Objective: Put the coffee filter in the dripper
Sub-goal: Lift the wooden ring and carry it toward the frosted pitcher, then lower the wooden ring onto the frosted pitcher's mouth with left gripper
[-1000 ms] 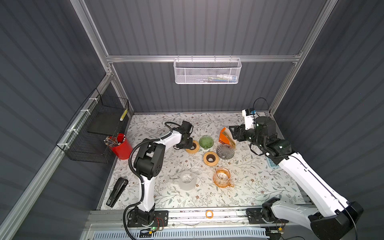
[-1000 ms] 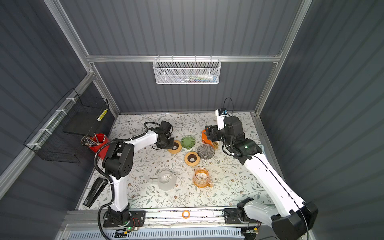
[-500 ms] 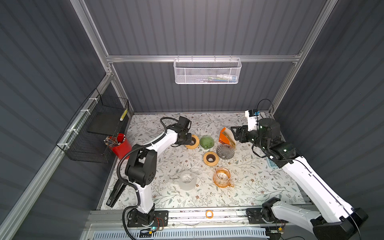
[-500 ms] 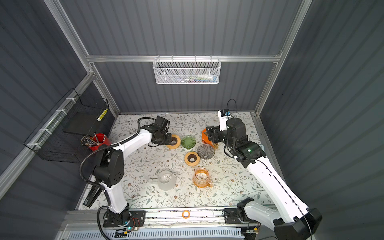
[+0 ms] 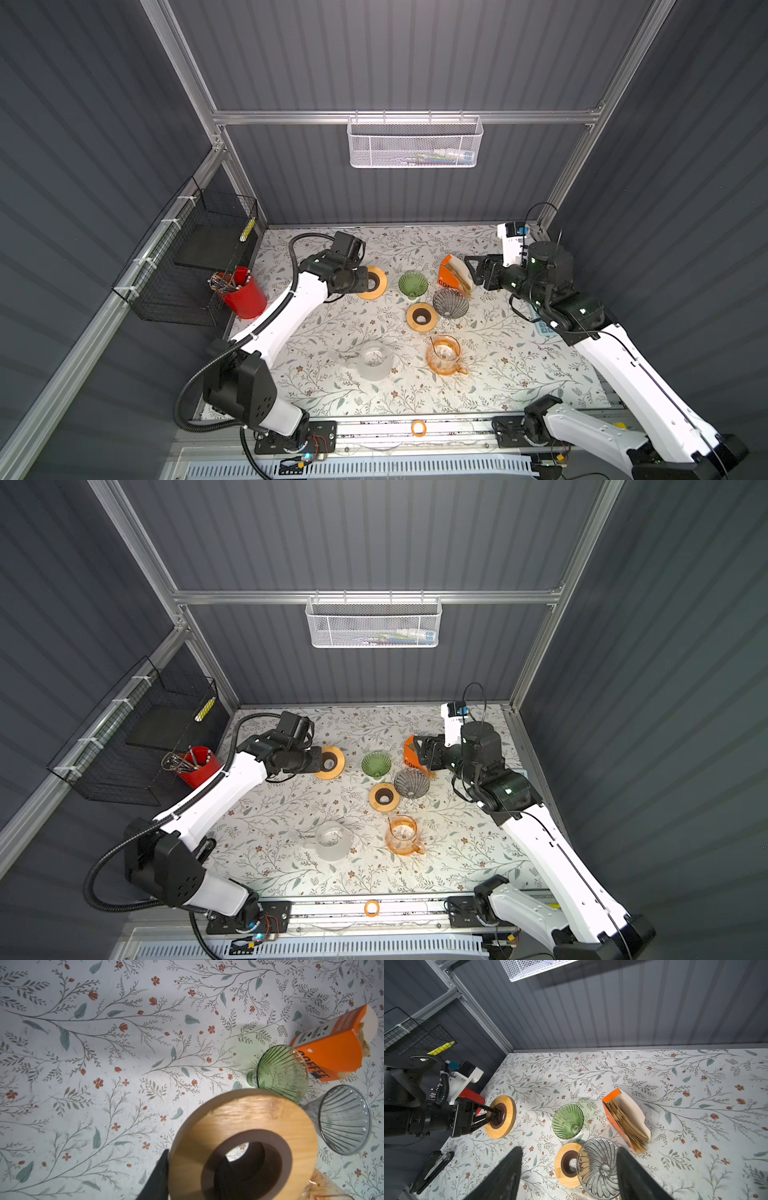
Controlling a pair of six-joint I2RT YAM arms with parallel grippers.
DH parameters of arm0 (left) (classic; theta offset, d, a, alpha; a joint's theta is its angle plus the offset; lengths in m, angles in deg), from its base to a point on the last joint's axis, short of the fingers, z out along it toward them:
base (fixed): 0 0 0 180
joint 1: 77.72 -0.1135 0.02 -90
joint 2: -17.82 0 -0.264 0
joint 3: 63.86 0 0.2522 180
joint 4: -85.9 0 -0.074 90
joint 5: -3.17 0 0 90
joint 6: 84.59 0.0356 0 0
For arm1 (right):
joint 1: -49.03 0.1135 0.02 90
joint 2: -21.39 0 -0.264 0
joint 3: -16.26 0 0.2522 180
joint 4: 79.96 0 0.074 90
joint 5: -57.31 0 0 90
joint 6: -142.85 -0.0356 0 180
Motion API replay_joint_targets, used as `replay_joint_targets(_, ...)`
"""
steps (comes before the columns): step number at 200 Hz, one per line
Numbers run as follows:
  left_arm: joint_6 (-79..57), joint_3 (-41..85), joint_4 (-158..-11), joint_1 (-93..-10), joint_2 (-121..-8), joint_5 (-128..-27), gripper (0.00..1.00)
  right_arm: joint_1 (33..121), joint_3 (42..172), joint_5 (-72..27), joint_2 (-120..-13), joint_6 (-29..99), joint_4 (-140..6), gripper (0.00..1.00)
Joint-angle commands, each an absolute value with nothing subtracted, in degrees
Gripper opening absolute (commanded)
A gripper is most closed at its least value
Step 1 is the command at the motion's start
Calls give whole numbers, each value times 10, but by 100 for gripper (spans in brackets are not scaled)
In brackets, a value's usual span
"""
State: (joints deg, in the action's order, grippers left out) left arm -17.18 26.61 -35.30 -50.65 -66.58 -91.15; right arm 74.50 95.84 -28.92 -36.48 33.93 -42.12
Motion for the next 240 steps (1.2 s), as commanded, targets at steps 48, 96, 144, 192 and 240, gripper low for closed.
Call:
replay_joint_targets(48,-198,245,-218,-463,-557,-898,23,744,933,-257,-342,325,-421,71)
replay_joint_targets(96,-246,236,-147,-399,-528,-877,24,749,922,-240,-346,312,-427,70)
replay_joint_targets(144,-285,174,-159,-368,-496,-856,24,758,927,-243,-350,310,-431,69)
replay_joint_targets(192,-299,143,-195,-338,-513,-862,25,763,936,-245,-357,310,-427,69)
replay_joint_targets(240,-316,98,-251,-333,-521,-857,25,766,936,-248,-360,310,-426,69)
